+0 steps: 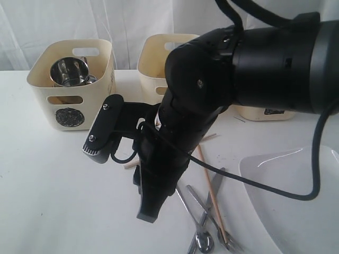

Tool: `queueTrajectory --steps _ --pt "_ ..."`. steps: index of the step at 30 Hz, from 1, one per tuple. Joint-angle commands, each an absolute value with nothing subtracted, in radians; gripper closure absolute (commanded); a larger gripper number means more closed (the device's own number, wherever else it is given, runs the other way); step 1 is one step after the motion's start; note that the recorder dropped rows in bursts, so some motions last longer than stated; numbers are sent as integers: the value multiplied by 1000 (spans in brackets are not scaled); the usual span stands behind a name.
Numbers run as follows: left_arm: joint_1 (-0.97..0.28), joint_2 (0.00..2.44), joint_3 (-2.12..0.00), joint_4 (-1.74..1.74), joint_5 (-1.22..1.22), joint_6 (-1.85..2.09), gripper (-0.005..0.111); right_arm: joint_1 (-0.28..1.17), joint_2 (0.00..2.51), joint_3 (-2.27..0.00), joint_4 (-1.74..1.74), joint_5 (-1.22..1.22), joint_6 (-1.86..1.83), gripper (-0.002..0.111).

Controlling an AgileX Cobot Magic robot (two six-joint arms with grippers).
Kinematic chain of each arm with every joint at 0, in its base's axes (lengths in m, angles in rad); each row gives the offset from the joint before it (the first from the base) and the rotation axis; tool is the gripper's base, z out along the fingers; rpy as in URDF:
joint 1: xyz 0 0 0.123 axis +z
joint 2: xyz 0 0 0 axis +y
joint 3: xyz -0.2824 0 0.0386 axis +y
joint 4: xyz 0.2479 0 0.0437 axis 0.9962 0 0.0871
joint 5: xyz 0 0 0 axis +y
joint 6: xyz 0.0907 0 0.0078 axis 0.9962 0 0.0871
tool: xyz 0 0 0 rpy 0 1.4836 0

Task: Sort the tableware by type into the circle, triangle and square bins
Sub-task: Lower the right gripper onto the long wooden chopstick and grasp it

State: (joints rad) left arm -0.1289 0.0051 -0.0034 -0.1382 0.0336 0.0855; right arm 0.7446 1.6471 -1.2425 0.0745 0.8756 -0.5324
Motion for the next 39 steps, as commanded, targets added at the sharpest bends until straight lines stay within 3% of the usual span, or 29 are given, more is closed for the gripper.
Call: queueTrajectory --steps 1,22,39 --pt "-128 0 0 -141 30 86 64 746 1645 -1246 74 867 -527 66" --pt "-128 0 0 -141 30 86 64 746 1645 -1246 42 862 -516 66" --pt "-128 0 0 -141 30 86 64 746 1713 -1246 -40 724 -516 66"
